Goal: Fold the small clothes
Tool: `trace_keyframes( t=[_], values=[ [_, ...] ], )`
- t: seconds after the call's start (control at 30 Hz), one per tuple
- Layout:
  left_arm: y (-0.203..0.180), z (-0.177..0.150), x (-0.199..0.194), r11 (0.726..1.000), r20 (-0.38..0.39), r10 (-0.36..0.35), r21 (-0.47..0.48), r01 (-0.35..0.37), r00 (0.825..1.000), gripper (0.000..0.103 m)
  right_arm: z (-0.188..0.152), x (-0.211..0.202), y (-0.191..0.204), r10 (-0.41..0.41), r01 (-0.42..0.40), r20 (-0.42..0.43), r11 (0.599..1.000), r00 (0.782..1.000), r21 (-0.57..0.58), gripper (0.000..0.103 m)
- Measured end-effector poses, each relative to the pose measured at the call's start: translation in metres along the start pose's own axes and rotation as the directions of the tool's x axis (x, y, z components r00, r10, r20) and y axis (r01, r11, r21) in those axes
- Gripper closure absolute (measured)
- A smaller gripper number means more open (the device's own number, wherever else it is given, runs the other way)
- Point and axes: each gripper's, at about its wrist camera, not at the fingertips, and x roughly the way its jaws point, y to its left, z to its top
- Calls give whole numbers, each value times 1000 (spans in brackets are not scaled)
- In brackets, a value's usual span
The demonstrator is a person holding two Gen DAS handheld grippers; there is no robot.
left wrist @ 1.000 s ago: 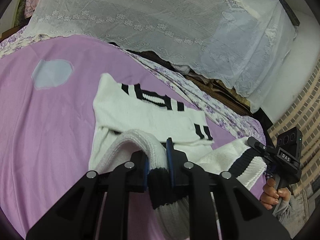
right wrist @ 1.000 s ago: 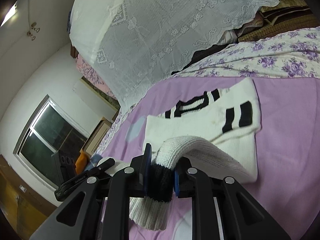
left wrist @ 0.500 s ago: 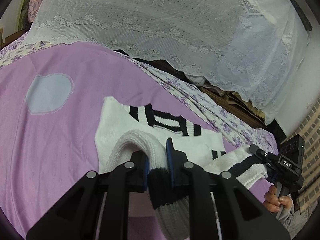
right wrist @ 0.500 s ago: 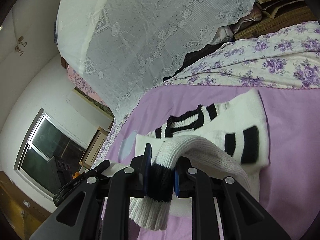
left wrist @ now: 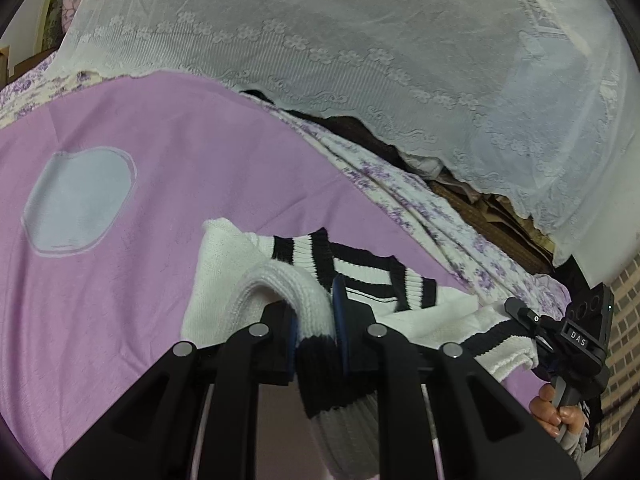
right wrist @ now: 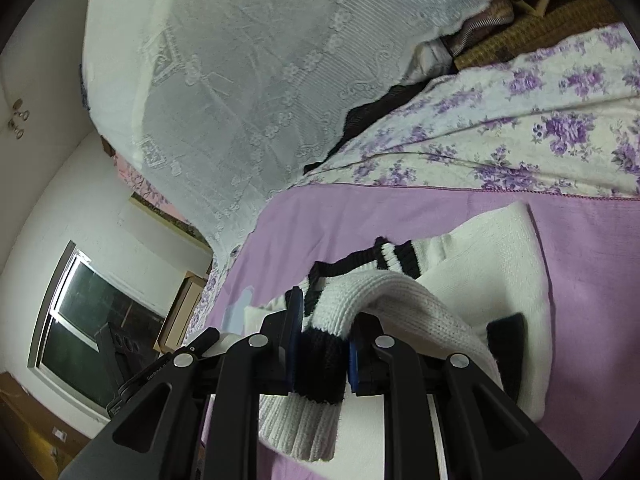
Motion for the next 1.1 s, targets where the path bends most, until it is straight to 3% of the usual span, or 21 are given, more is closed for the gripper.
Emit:
trace_keyframes(
  t=[0.4,0.5,0.6,0.67,0.73,0.8,0.93,1.0,1.1],
  values=[
    [21,0,70,996,-79,92,-10,-93,993,86,12,47,-45,-92,95,-45,994,995,57,84],
    [20,-1,79,995,-86,104,-1,-104,991,84,12,51,-48,-115,116,-45,993,992,27,85],
    [21,-1,72,998,-91,65,-10,-66,994,75,11,47,-43,-96,96,-38,995,995,6,77],
    [27,1,56,998,-71,29,-50,-32,997,61,10,38,-41,-59,59,-27,998,998,10,70],
    [30,3,36,997,-16,31,-65,-32,999,35,11,30,-38,-42,42,-24,999,999,11,69],
    [32,6,12,997,55,58,-61,-55,997,27,11,21,-31,-19,19,-20,1000,1000,-3,69],
    [34,7,-9,997,79,70,-21,-68,994,26,12,11,-22,19,-19,-6,1000,1000,-15,61],
    [33,3,-8,993,69,116,14,-117,991,26,12,11,-24,32,-32,-14,999,999,-9,55],
    [33,-10,-4,969,50,220,106,-224,974,26,10,13,-27,-27,26,-49,999,998,-19,54]
  ],
)
